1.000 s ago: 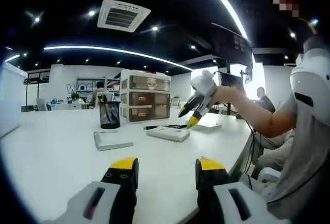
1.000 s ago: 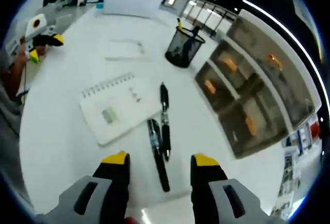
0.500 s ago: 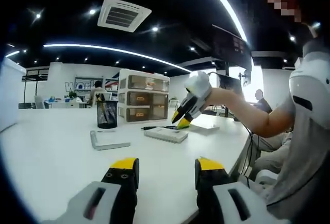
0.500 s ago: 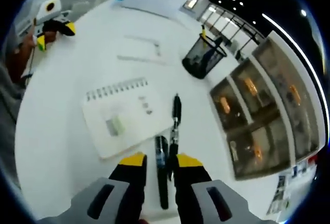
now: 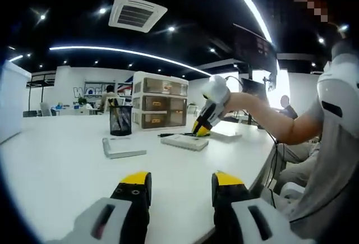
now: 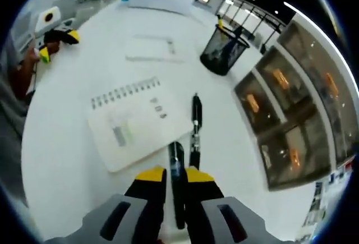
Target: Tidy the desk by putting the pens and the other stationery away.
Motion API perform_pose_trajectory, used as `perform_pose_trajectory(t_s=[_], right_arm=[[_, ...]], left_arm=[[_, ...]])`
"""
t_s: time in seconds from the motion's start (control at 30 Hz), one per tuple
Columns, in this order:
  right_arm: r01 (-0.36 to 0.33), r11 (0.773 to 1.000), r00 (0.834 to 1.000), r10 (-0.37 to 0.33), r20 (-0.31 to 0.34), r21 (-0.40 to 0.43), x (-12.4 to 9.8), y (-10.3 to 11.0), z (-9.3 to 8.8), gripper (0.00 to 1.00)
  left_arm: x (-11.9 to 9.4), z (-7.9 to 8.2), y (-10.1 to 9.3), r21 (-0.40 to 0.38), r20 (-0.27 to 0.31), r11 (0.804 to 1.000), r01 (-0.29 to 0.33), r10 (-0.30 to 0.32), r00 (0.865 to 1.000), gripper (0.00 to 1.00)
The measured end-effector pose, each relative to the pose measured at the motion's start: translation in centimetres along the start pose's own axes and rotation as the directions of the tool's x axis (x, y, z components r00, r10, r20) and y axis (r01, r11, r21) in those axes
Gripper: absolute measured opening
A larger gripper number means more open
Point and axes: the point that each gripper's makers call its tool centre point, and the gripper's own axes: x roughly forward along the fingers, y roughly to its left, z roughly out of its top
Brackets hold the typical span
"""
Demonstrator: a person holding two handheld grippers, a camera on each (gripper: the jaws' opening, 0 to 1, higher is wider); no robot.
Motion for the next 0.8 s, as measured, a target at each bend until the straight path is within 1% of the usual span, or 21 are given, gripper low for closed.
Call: perform_pose_trajectory(t_s=[0.03,0.07,0.23,0.33,0.47,0.57,0.67,0.8], right_arm=[[0.026,0.999,0.999,-0.026,-0.023,-0.028,0.03,-0.42,-0.23,0.07],[0.019,1.0,0.999,-0.02,-0.026,-0.018,0.08,-0.24,-0.13,0.07],[0.051,0.996,0.992,-0.058,-0.113,-0.07,0.17,-0.04,-0.2,0.06],[0.058,0.996,0.989,-0.067,-0.134,-0.073,0.22,-0.07,-0.15,0.06],[0.062,0.996,0.989,-0.07,-0.132,-0.064,0.12,-0.19,-0.25,0.06],[0.08,0.996,0.99,-0.083,-0.111,-0.033,0.18,-0.36,-0.11,0.06],[0.103,0.994,0.991,-0.105,-0.088,-0.028,0.15,-0.33,-0.08,0.06],[0.132,0.991,0.988,-0.133,-0.077,-0.017,0.1,-0.38,0.01,0.06]], left_arm=[[0.09,-0.06,-0.16,-0.001,-0.003,1.0,0.006,-0.006,1.0,0.4],[0.16,-0.06,-0.31,0.0,-0.003,1.0,0.009,-0.009,1.0,0.4],[0.29,-0.02,-0.61,0.0,0.0,1.0,0.017,-0.017,1.0,0.41],[0.2,0.05,-0.65,0.003,-0.003,1.0,0.02,-0.02,1.0,0.41],[0.05,0.17,-0.67,0.007,-0.003,1.0,0.02,-0.02,1.0,0.41],[0.03,0.08,-0.64,0.006,-0.005,1.0,0.02,-0.02,1.0,0.41],[0.09,0.05,-0.71,0.004,-0.006,1.0,0.022,-0.022,1.0,0.41],[0.16,0.15,-0.97,0.009,-0.007,1.0,0.03,-0.03,1.0,0.41]])
